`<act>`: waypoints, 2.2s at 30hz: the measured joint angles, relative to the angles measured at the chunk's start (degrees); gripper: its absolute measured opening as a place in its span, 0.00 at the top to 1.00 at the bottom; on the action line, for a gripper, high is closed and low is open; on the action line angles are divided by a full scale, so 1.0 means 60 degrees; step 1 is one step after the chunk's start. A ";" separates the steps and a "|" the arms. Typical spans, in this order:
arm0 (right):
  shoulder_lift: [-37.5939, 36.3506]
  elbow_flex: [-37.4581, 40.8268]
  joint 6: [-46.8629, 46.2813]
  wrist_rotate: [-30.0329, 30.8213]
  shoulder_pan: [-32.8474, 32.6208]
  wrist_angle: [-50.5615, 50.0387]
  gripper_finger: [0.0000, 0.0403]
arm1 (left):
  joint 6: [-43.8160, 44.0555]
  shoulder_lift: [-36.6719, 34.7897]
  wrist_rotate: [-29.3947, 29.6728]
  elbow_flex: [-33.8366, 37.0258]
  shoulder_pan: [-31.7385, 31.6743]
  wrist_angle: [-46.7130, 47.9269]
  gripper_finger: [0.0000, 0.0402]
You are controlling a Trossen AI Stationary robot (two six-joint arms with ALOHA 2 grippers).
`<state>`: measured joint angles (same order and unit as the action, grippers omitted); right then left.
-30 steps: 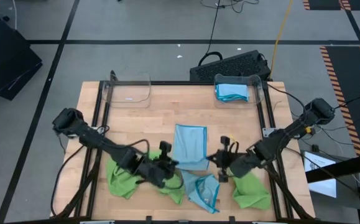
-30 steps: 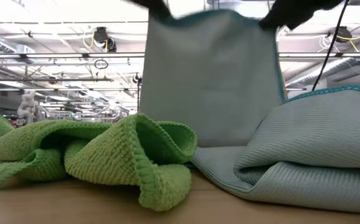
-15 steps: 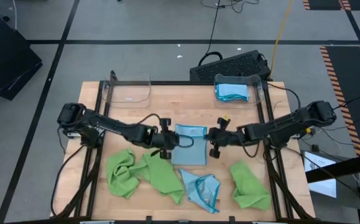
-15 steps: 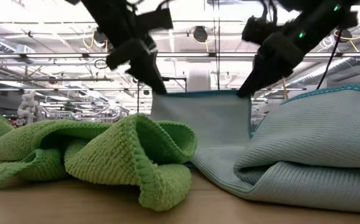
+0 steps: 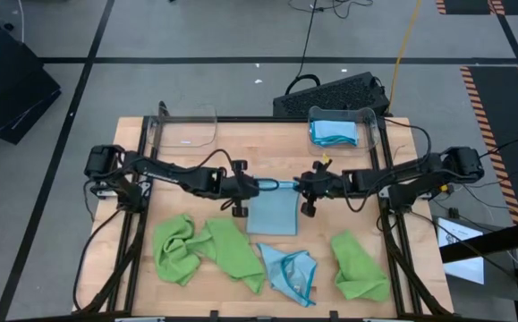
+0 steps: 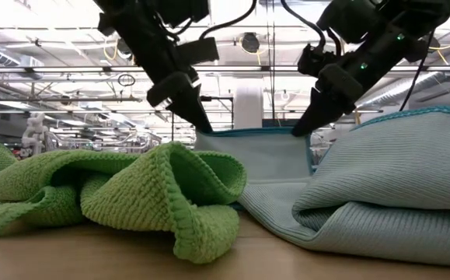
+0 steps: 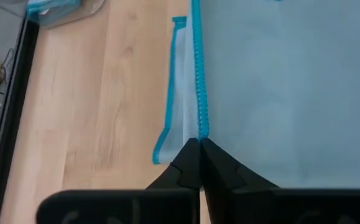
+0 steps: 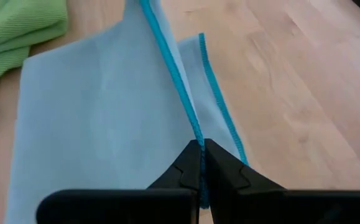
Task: Fold microfiber towels
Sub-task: Fold the top blue microfiber cloth
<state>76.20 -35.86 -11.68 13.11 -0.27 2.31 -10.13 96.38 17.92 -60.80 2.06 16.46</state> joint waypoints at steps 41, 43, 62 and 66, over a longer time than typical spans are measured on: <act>0.0379 0.0208 0.0240 -0.0466 -0.1974 0.0739 0.48 | 0.1607 0.0307 -0.0063 0.0001 0.1814 -0.0031 0.63; 0.0379 0.0465 0.0189 -0.0472 -0.2376 0.1290 0.48 | 0.1857 0.0324 -0.0063 0.0001 0.2237 0.0028 0.61; 0.2583 0.1606 0.0080 0.0083 -0.3628 0.5168 0.48 | 0.2259 0.0339 0.0768 0.1698 0.3388 -0.2606 0.44; 0.2916 0.1603 0.0413 0.0093 -0.3624 0.5576 0.48 | 0.2019 0.0339 0.0765 0.1852 0.3240 -0.2782 0.41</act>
<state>93.70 -26.24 -9.20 13.67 -22.02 35.76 1.98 98.41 22.51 -49.69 21.51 -0.23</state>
